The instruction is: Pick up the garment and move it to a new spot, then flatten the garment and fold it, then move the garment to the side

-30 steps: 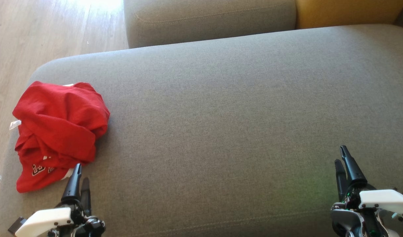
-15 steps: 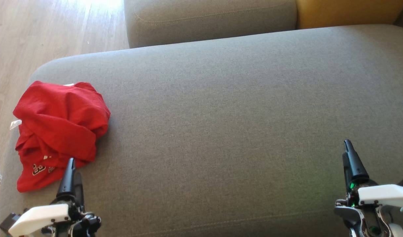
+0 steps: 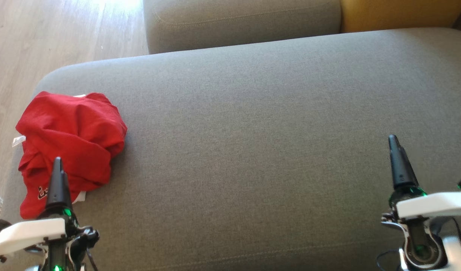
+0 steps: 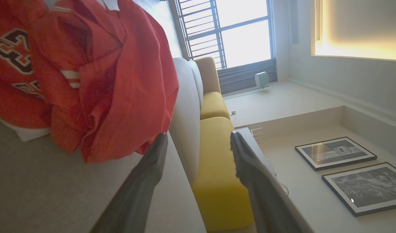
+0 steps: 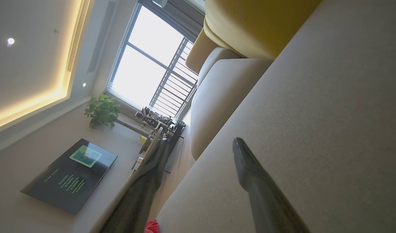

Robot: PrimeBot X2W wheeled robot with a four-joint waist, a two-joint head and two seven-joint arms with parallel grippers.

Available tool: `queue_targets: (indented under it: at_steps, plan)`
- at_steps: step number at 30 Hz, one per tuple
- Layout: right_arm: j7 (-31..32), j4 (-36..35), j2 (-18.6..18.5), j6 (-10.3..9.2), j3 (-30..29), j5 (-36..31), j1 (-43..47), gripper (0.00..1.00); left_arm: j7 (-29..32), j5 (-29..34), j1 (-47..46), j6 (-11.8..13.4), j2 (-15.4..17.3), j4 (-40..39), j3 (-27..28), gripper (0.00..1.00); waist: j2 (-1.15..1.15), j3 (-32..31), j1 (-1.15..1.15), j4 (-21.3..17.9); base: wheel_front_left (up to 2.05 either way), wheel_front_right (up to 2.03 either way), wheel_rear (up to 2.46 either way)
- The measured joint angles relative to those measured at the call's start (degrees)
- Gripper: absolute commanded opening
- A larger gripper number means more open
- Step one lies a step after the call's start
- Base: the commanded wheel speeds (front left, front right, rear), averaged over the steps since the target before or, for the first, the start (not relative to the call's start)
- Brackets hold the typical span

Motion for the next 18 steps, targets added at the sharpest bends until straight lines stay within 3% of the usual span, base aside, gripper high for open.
queue_targets:
  at_steps: [7, 18]
  plan:
    - [-1.02, -4.45, 0.03, 0.00, 4.59, -11.47, -0.42, 1.00, -1.20, 5.26, -0.12, -0.03, 0.01, -3.65, -0.16, 1.00, 0.00, -0.02, 0.00, 0.04, 0.00, 0.00, 0.00]
    - [-2.96, -7.48, 0.03, 0.00, 6.04, -22.05, -0.43, 1.00, -2.96, 19.35, -0.08, 1.74, 0.05, -9.76, -4.10, 1.00, 0.00, -0.07, 0.00, 0.08, 0.00, 0.00, 0.00]
